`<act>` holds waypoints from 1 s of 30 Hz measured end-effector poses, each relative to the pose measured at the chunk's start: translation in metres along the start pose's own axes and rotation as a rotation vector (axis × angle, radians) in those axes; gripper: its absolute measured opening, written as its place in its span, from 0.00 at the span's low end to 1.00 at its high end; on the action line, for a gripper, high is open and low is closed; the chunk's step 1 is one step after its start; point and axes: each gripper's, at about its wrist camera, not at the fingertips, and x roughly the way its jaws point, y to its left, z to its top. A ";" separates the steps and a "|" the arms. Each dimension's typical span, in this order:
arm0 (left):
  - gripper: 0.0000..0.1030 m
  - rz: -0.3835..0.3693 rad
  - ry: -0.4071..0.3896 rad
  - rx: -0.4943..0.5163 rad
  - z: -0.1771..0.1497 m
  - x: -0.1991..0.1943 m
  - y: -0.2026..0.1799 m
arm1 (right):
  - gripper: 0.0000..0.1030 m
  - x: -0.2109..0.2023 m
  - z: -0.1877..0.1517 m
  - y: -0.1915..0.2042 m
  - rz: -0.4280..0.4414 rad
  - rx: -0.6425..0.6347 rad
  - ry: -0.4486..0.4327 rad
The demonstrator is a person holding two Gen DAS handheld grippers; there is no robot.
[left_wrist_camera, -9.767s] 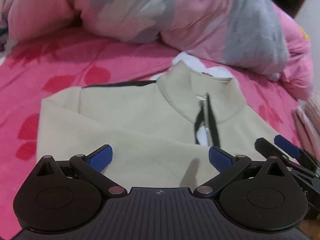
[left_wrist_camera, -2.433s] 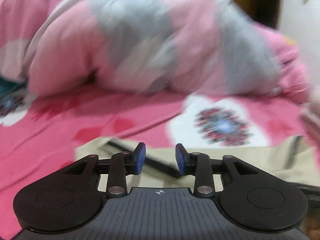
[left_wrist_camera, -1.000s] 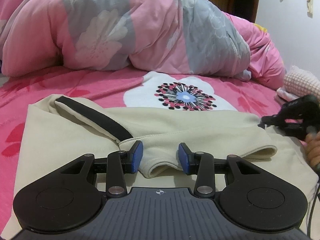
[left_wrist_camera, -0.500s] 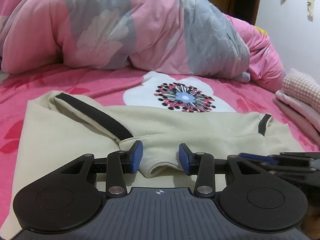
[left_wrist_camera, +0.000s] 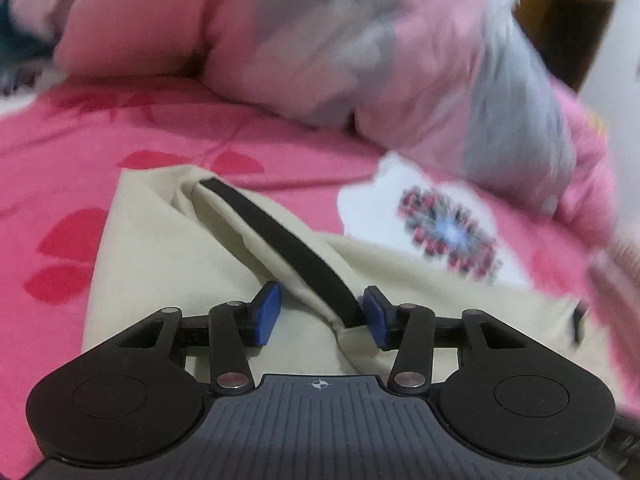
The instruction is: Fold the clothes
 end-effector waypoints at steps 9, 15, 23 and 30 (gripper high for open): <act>0.42 0.075 0.015 -0.040 0.039 0.016 0.033 | 0.09 0.000 0.000 -0.006 0.022 0.028 -0.004; 0.40 -0.046 -0.034 -0.166 0.064 -0.011 0.065 | 0.09 0.000 0.000 -0.008 0.033 0.039 -0.003; 0.45 0.082 0.030 -0.037 0.103 -0.015 0.110 | 0.09 0.000 0.000 -0.010 0.043 0.051 -0.004; 0.43 -0.068 0.220 -0.006 0.113 0.019 0.129 | 0.09 -0.001 0.000 -0.010 0.045 0.053 -0.001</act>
